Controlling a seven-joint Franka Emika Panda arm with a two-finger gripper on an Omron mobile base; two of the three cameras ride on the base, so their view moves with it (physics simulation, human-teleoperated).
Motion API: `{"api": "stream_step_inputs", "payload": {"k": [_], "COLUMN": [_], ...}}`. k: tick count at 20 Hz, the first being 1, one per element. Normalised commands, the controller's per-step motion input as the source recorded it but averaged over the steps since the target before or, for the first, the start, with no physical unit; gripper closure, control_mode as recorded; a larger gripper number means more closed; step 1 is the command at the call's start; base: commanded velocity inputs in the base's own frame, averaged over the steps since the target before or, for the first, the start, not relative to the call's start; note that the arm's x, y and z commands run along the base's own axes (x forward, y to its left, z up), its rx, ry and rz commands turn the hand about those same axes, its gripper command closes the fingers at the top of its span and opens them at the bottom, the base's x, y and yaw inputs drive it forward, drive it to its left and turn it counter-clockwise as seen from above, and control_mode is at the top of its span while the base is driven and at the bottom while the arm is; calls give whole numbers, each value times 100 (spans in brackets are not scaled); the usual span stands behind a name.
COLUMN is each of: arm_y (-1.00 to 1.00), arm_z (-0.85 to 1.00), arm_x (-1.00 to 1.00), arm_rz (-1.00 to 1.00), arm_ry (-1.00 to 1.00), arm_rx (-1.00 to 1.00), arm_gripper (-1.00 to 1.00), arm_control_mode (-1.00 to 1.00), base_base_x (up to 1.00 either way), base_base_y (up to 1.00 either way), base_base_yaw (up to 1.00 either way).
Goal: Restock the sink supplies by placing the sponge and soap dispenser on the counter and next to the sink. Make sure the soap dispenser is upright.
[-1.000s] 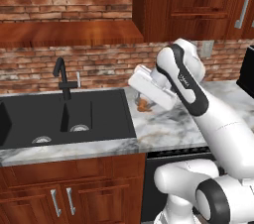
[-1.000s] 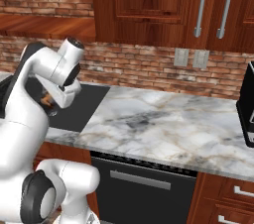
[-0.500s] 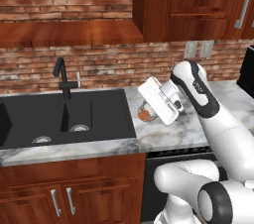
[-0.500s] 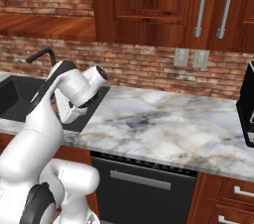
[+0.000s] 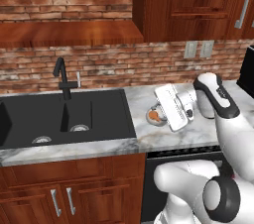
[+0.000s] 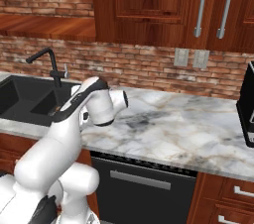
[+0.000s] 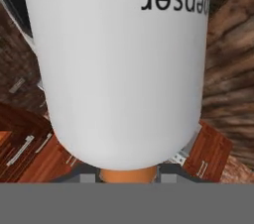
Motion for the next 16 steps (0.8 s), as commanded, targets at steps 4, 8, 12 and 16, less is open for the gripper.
{"api": "stream_step_inputs", "payload": {"k": [4, 8, 12, 16], "arm_y": [-36, -21, -8, -2], "arm_z": [0, -4, -7, -3], "arm_x": [17, 34, 40, 55], "arm_rz": [0, 0, 0, 0], "arm_ry": [5, 0, 0, 0], "arm_rx": [22, 17, 15, 15], "arm_gripper": [100, 100, 100, 100], "arm_control_mode": [-100, -100, -100, -100], "base_base_x": [0, 0, 0, 0], "base_base_y": [0, 0, 0, 0], "base_base_yaw": [0, 0, 0, 0]}}
